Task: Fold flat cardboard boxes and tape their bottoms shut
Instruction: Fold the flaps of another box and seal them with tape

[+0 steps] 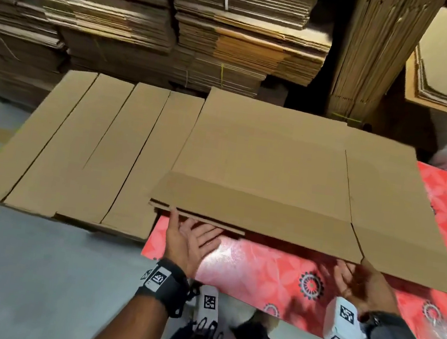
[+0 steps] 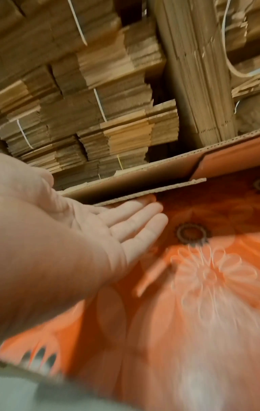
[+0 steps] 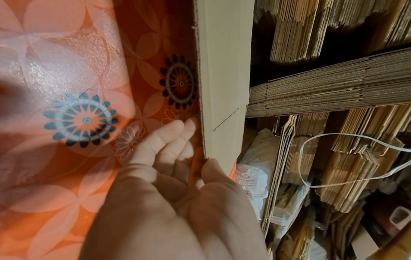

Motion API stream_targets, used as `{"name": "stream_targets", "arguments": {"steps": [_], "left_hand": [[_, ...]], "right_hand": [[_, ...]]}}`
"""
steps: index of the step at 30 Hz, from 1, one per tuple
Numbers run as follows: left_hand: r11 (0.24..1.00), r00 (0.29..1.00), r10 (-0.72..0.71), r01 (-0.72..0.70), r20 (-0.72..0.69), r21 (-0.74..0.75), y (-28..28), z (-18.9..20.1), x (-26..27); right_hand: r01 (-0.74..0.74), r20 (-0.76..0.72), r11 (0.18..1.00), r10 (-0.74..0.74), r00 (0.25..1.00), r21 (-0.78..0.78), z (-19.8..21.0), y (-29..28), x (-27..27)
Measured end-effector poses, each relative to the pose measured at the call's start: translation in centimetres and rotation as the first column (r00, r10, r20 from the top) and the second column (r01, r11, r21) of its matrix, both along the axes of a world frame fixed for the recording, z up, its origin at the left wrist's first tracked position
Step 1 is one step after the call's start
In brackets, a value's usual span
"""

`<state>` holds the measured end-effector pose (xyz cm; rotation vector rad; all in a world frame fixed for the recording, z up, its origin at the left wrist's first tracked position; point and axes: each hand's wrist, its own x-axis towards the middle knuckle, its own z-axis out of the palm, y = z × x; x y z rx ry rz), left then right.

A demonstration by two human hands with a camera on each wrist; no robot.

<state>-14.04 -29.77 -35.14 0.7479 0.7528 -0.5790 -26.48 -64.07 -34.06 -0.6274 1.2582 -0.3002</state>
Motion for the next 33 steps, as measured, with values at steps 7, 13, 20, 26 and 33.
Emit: {"name": "stream_targets", "arguments": {"steps": [7, 13, 20, 26, 33], "left_hand": [[0.957, 0.966, -0.251, 0.238, 0.062, 0.166, -3.4, 3.5, 3.7], [0.994, 0.952, -0.111, 0.113, 0.286, 0.009, -5.0, 8.6, 7.0], [0.997, 0.803, 0.062, -0.020, 0.593, -0.077, -7.3, 20.4, 6.2], [0.986, 0.698, 0.161, -0.088, 0.698, -0.139, -12.0, 27.9, 1.2], [0.980, 0.663, 0.115, 0.045, 0.739, -0.194, -21.9, 31.3, -6.1]], "right_hand": [[0.063, 0.158, 0.998, -0.064, 0.985, 0.009, 4.9, 0.0, 1.4], [0.113, 0.269, 0.993, -0.103, 0.958, -0.020, 10.9, -1.1, 3.2], [0.050, 0.562, 0.998, -0.014, 0.827, -0.049, 19.8, -2.8, 2.7], [0.015, 0.697, 0.996, 0.053, 0.716, -0.091, 25.0, -7.2, -2.3], [0.096, 0.774, 0.992, 0.005, 0.633, -0.085, 29.8, -16.1, -10.4]]}}
